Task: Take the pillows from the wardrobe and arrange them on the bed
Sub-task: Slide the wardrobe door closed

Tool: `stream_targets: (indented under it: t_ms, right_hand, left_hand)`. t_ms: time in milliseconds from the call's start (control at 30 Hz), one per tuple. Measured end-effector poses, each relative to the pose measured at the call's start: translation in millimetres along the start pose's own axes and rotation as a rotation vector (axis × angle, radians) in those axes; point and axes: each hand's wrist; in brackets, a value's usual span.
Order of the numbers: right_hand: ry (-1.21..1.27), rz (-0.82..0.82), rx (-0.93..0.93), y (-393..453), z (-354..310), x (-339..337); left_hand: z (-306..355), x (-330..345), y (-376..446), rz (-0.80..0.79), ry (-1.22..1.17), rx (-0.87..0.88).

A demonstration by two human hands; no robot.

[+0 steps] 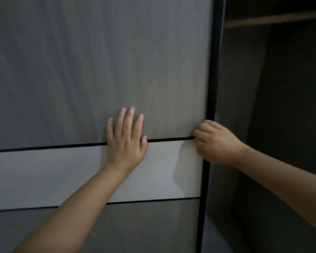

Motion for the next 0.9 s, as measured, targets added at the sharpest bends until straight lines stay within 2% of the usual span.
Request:
stream_targets:
  t_ms: [167, 300, 367, 500, 567, 733, 900]
  right_hand:
    - [-0.106, -0.129, 0.210, -57.4, 29.2, -20.4]
    - [-0.068, -0.250, 0.622, -88.3, 44.3, -26.1]
    - [-0.001, -0.179, 0.767, -96.1, 47.2, -25.6]
    - [-0.032, 0.018, 0.693, -100.2, 42.3, -21.5]
    - [-0.052, 0.066, 0.661, -95.0, 43.6, -14.0]
    - [-0.022, -0.013, 0.754, -102.5, 52.9, 6.5]
    - [0.017, 0.017, 0.832, -144.8, 86.9, 19.5]
  left_hand:
    - [49.4, 7.8, 7.1, 0.008, -0.048, 0.010]
    - [78.3, 11.3, 8.0, -0.037, -0.052, -0.026]
    - [91.9, 13.8, 7.3, -0.035, -0.047, -0.037]
    - [121.3, 17.2, 10.8, -0.040, -0.036, -0.034]
    - [134.3, 20.3, 16.7, -0.032, -0.013, -0.031]
    - [154.9, 37.3, 26.4, 0.095, -0.008, -0.008]
    - [193.3, 57.8, 36.0, 0.109, 0.007, 0.069]
Point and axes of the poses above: each hand's wrist, its own y-axis towards the middle knuckle, its own x-axis out of the palm, z = x × y, and after that the axes turned 5 degrees about -x, right-handed
